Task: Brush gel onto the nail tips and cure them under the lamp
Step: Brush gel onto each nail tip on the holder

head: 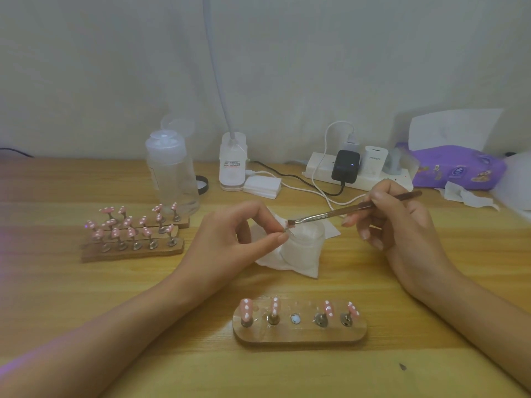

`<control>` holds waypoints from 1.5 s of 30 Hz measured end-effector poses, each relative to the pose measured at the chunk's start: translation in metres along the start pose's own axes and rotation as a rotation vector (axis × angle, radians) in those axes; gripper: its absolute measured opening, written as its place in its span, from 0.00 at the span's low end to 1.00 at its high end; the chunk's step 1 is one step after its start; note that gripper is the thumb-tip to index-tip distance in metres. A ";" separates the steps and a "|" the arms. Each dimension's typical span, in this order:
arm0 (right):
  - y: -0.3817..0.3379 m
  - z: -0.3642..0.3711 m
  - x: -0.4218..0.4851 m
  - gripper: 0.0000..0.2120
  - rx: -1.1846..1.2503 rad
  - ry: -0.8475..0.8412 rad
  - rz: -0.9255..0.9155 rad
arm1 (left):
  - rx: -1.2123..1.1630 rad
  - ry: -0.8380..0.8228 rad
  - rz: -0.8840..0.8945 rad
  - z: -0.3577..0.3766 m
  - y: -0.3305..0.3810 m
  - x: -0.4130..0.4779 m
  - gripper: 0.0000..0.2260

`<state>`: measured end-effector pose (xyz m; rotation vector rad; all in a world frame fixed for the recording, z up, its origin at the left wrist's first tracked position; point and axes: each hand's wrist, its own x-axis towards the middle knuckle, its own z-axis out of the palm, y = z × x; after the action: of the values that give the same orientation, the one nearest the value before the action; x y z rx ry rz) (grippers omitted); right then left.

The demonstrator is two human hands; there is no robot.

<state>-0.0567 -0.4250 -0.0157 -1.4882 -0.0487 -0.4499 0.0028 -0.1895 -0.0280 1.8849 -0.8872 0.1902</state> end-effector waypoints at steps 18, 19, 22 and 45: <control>0.000 0.001 0.001 0.11 0.007 0.020 0.035 | 0.007 -0.004 0.001 0.001 0.000 0.000 0.05; 0.000 0.001 0.001 0.10 0.011 0.038 0.041 | 0.009 -0.004 0.003 0.002 0.000 -0.001 0.06; 0.000 0.000 0.000 0.12 0.022 0.022 0.017 | 0.005 -0.004 -0.002 0.001 0.000 -0.001 0.06; 0.000 -0.001 0.000 0.18 0.010 0.044 0.016 | 0.010 0.000 0.014 -0.001 -0.004 0.000 0.05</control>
<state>-0.0567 -0.4259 -0.0158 -1.4675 -0.0043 -0.4694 0.0053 -0.1881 -0.0303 1.8887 -0.9010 0.2034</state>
